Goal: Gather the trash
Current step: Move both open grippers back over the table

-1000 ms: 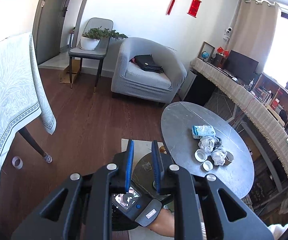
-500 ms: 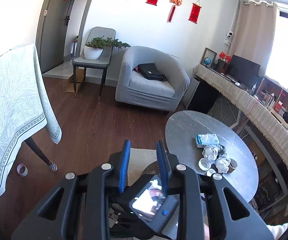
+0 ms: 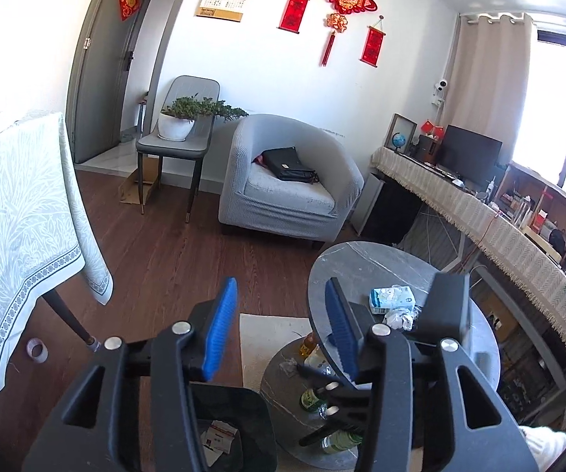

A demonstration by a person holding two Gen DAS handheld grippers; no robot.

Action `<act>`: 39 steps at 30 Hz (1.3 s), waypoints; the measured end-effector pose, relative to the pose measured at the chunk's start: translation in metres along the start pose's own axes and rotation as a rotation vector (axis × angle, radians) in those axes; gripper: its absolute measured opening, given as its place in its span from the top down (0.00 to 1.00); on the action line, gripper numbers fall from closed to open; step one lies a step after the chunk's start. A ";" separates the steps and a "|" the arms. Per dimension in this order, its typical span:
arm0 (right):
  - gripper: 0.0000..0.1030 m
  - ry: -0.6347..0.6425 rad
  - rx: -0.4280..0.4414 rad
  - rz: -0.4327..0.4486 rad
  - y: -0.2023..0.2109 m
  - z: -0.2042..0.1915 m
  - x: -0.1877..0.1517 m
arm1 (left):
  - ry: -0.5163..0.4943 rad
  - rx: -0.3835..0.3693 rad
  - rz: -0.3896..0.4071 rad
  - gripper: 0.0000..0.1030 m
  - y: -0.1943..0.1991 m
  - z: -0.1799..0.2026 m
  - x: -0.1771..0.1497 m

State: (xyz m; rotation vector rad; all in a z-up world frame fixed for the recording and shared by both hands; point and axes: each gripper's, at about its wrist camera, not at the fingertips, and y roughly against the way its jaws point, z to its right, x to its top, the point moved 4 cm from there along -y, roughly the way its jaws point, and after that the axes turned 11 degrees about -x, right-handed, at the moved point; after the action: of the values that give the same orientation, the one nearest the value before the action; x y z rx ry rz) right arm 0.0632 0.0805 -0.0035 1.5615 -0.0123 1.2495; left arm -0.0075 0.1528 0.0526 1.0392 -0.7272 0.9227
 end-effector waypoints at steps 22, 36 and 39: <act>0.34 -0.204 -0.233 0.008 0.065 0.176 -0.068 | -0.072 -0.118 -0.227 0.38 -0.083 0.078 -0.056; 0.33 -0.266 -0.249 -0.017 0.083 0.221 -0.103 | -0.165 -0.158 -0.398 0.38 -0.138 0.128 -0.113; 0.33 -0.268 -0.213 -0.024 0.082 0.223 -0.109 | -0.174 -0.156 -0.421 0.39 -0.148 0.133 -0.121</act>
State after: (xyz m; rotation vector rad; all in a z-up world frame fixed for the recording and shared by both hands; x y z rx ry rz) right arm 0.1202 -0.1746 0.0088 1.5258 -0.2885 0.9789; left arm 0.0623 -0.0375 -0.0621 1.0881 -0.6766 0.4112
